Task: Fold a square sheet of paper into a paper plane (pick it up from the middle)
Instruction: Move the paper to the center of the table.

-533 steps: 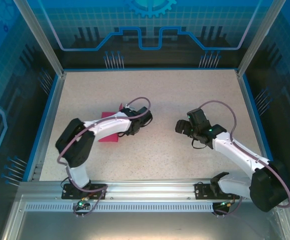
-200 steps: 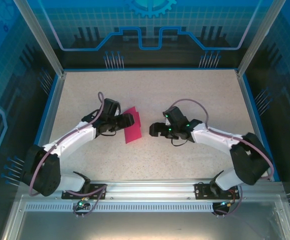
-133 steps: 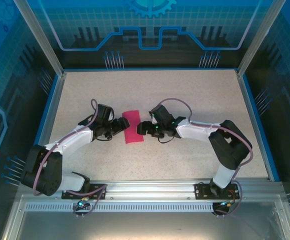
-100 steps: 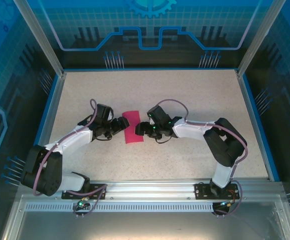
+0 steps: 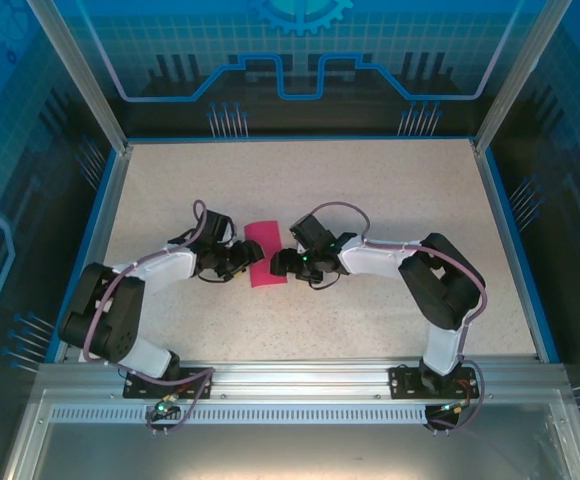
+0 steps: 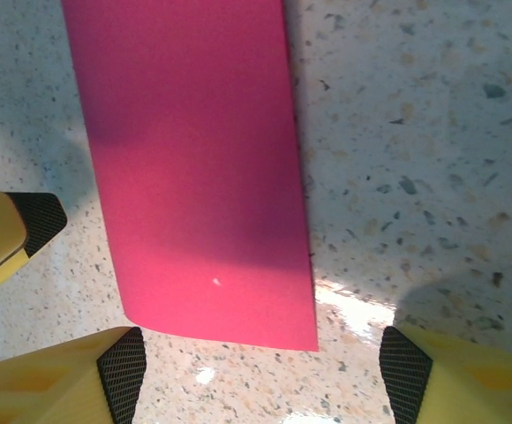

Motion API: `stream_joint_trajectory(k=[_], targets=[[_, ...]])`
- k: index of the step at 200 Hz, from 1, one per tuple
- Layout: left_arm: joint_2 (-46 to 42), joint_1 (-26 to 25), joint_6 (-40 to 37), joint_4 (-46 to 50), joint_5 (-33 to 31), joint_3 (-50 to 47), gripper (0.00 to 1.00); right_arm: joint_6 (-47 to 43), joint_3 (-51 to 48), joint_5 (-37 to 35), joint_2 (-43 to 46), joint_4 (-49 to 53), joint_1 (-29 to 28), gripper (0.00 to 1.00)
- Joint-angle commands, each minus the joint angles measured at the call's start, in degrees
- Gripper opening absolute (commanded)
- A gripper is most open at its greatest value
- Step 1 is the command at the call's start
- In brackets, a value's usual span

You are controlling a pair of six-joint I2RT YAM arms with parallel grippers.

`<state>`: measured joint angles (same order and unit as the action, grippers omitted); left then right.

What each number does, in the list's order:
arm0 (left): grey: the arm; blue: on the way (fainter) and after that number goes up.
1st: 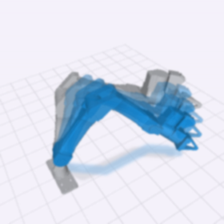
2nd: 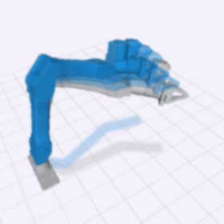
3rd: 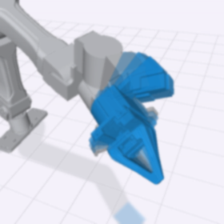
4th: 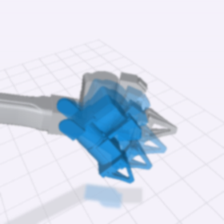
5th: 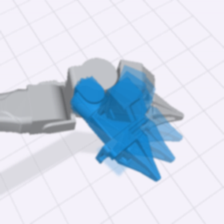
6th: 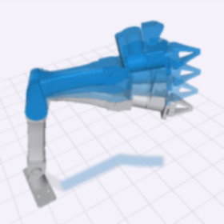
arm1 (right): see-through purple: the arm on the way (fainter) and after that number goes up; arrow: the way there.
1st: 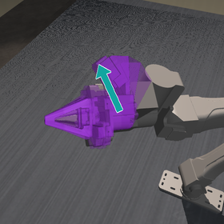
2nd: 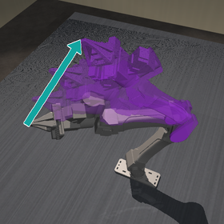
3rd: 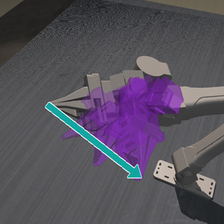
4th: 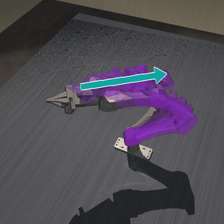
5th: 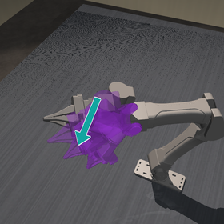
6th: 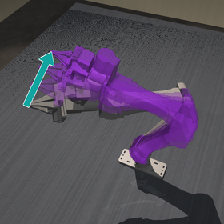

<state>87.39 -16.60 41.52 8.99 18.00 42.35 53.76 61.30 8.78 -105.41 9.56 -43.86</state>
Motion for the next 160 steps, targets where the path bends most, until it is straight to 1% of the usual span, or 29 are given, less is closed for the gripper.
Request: stream_joint_trajectory(k=[1, 40, 84, 122, 160], targets=[[2.05, 0.6, -1.68, -3.64, 3.18, 2.98, 0.61, -1.36, -0.34, -2.73, 2.76, 2.87, -0.64, 0.73], [5.8, 0.6, -1.64, -5.84, 4.01, 3.98, 0.57, -1.56, -2.01, -3.5, 3.9, 3.01, -0.27, 0.73], [7.14, 0.52, -0.23, -7.37, 5.2, 2.42, 0.56, -1.37, -3.08, -3.94, 4.42, 2.92, 0.09, 0.73], [7.61, 0.47, 1.99, -6.5, 4.68, 0.36, 0.55, -1.02, -3.77, -4.08, 5.33, 2.65, 0.2, 0.73], [5.94, -0.92, 5.28, -6.65, 3.61, -3.22, 0.55, -0.48, -4.37, -2.02, 5.65, 1.97, 0.11, 0.71]])
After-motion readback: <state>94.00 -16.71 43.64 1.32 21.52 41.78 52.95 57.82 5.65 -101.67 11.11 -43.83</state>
